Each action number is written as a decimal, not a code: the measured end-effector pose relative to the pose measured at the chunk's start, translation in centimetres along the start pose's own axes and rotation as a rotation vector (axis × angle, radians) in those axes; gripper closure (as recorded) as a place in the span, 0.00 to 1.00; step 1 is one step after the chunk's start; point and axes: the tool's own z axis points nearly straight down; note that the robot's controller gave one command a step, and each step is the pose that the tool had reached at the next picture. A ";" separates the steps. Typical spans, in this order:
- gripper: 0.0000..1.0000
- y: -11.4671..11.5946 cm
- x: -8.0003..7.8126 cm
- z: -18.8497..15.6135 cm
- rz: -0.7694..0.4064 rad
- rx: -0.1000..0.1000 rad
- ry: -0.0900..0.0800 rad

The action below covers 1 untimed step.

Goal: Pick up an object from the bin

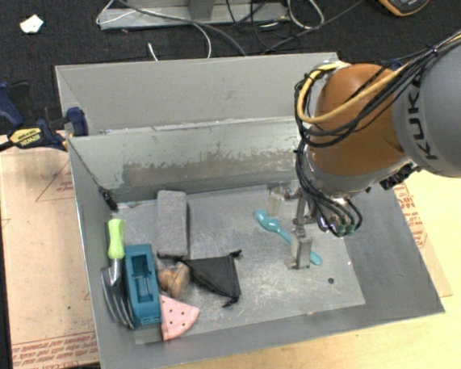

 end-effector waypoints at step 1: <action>0.00 0.0 0.0 0.0 0.000 0.000 0.000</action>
Offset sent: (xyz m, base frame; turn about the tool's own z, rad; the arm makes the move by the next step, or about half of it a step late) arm -0.0189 0.0486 -0.0791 0.2051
